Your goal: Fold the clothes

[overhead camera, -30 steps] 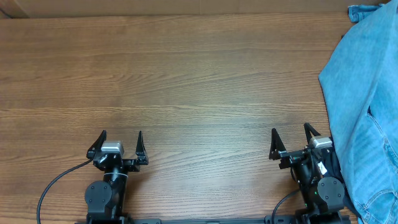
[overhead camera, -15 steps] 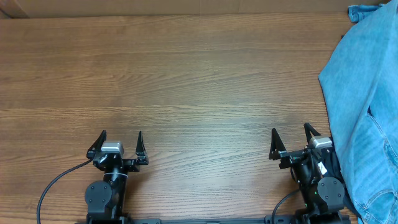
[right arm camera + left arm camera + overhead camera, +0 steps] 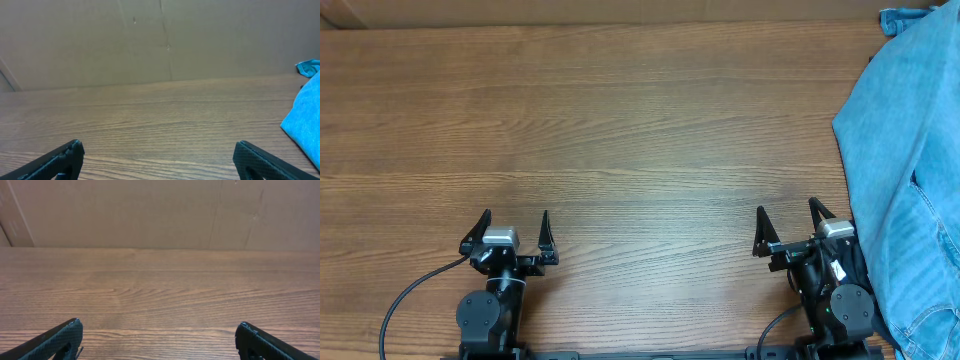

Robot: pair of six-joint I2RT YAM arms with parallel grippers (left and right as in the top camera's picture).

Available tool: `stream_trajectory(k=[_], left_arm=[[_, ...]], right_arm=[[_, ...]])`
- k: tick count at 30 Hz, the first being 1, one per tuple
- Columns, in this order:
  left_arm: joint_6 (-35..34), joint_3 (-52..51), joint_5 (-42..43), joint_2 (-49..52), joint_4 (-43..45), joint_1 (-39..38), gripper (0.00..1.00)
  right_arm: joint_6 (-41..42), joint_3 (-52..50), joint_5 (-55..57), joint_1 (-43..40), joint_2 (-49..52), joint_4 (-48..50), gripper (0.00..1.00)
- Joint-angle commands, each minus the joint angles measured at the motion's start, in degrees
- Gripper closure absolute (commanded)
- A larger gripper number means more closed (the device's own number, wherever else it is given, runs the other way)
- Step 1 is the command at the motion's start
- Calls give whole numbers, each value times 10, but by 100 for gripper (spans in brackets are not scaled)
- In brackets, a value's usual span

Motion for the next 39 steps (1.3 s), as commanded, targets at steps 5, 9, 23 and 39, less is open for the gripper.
stream_trajectory(k=[5, 9, 23, 39], left_arm=[[13, -4, -9, -5, 4, 6, 0], [-7, -4, -9, -5, 16, 6, 0], [-65, 127, 34, 34, -37, 6, 0], [-35, 546, 47, 414, -409, 6, 0]], right_arm=[[8, -6, -3, -4, -6, 4, 0], [47, -5, -3, -4, -6, 4, 0], [67, 147, 7, -4, 64, -109, 0], [92, 579, 7, -4, 433, -469, 0]])
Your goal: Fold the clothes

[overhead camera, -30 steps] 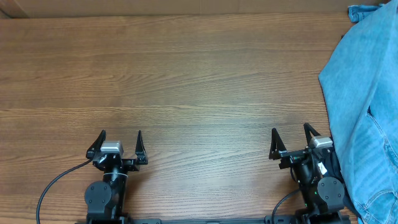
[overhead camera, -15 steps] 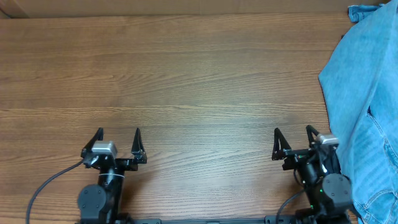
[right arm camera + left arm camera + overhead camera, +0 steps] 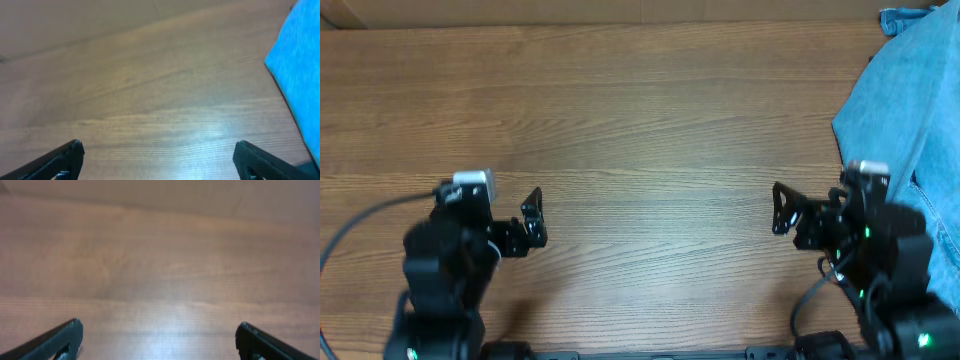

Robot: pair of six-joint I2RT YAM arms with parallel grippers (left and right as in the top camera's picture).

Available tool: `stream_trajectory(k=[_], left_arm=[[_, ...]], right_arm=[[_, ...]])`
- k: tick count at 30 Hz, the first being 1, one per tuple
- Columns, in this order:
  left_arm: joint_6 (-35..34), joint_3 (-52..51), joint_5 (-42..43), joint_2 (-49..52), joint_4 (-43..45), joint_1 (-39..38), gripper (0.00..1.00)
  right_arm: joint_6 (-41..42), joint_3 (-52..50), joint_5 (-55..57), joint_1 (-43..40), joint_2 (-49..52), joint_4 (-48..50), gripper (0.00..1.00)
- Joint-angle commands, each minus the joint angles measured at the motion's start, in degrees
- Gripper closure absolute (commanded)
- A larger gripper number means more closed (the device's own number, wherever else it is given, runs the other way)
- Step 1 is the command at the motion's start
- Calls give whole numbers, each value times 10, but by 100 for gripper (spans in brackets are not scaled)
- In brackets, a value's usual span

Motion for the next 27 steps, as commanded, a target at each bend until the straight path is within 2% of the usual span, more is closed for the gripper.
stream_trajectory(k=[1, 3, 4, 5, 10, 19, 22, 27], left_arm=[[19, 105, 9, 82, -84, 6, 0], [19, 141, 8, 114, -127, 6, 0], [19, 154, 8, 128, -143, 6, 0], [18, 165, 9, 144, -154, 6, 0], [16, 169, 24, 163, -158, 6, 0], [16, 169, 24, 164, -139, 6, 0], [16, 169, 24, 164, -139, 6, 0], [7, 169, 24, 164, -140, 6, 0]], right_arm=[[-12, 96, 5, -4, 79, -38, 0], [-20, 125, 6, -4, 106, -53, 0], [-49, 138, 9, -4, 118, -64, 0], [-55, 146, 42, -4, 132, -73, 0], [59, 148, 194, -52, 160, -127, 0], [63, 146, 184, -289, 288, -198, 0], [49, 139, 165, -323, 347, -208, 0], [46, 135, 143, -335, 438, -205, 0]])
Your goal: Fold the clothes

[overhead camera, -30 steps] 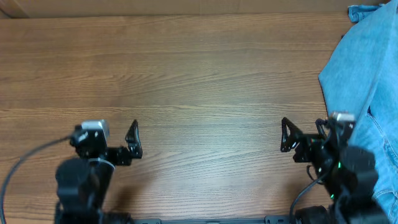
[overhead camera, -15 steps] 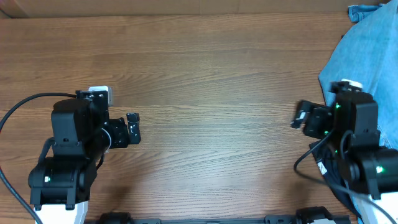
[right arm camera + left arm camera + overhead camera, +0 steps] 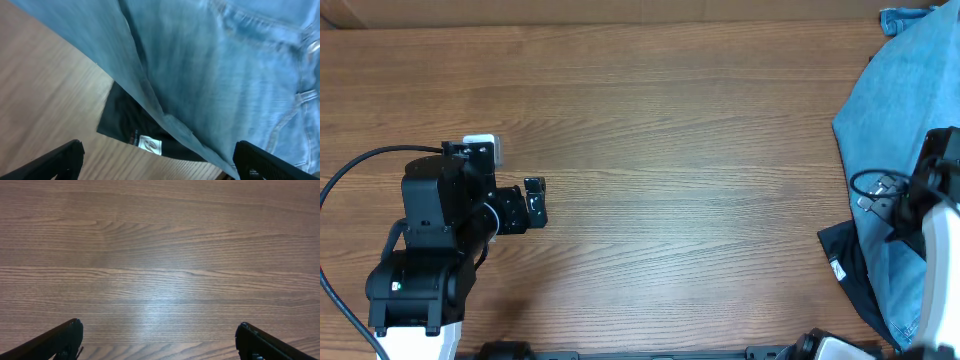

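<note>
A light blue denim garment (image 3: pixel 900 110) lies crumpled along the table's right side, filling most of the right wrist view (image 3: pixel 210 65). A black cloth (image 3: pixel 845 262) with a white label (image 3: pixel 148 145) pokes out from under its lower edge. My right gripper (image 3: pixel 159 167) hangs open above the denim's edge and the black cloth, holding nothing. My left gripper (image 3: pixel 536 202) is open over bare wood at the left, far from the clothes, and its fingers (image 3: pixel 60 341) frame only table.
The wooden table (image 3: pixel 670 150) stretches between the two arms. A cardboard wall runs along its far edge. Another blue scrap (image 3: pixel 900 18) sits at the back right corner. The right arm's cables (image 3: pixel 875 186) hang over the denim.
My right gripper was over bare wood left of the denim; now it is over the denim's lower edge and the black cloth, looking down. The left wrist has tilted to face straight down.
Both arms first sat low at the front edge, grippers open and facing the back wall. Then both stood raised and tilted toward the table. Now the right one is over the clothes and the left one over bare wood, both open.
</note>
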Robot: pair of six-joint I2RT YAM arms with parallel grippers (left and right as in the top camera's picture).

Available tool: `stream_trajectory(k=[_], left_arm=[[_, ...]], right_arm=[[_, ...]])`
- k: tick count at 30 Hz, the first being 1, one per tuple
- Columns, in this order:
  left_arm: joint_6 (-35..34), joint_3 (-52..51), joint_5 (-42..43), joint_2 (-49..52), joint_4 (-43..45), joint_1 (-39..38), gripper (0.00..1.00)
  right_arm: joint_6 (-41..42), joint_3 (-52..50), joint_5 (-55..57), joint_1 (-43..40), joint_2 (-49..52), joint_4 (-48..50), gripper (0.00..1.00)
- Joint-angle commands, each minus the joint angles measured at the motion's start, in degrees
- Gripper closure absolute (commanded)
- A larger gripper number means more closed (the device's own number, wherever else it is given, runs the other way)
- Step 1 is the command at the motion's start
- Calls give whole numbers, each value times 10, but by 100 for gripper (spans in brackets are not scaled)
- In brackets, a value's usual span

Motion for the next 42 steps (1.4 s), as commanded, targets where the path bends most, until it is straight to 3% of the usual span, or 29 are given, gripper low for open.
stream_trajectory(k=[1, 6, 9, 10, 11, 14, 16, 24, 31, 34, 37, 42], left_arm=[[-5, 15, 7, -2, 2, 6, 0], [-5, 15, 7, -2, 2, 6, 0], [-5, 15, 7, -2, 0, 6, 0], [-4, 15, 7, -2, -1, 6, 0], [-4, 15, 6, -2, -2, 6, 0], [-4, 15, 6, -2, -2, 6, 0], [-4, 15, 4, -2, -1, 6, 1], [-4, 15, -9, -2, 3, 6, 12], [-4, 15, -68, -2, 4, 6, 21], [-4, 15, -73, -2, 12, 6, 20], [-4, 14, -73, -1, 21, 6, 3], [-4, 14, -71, 4, 35, 6, 3]], right_arm=[[-3, 2, -15, -3, 55, 4, 0], [-3, 2, -14, -3, 124, 13, 0], [-3, 2, -16, -3, 150, 19, 5], [-3, 2, -21, -3, 156, 19, 12], [-3, 2, -29, -3, 160, 19, 25], [-3, 2, -38, -3, 161, 17, 76], [-3, 2, -49, -3, 161, 17, 92], [-34, 74, -109, 28, 149, -24, 96], [-73, 223, -229, 170, 125, -63, 96], [-60, 250, -239, 280, 126, -29, 93], [-24, 249, -239, 368, 131, 23, 93], [17, 249, -234, 509, 169, 168, 91]])
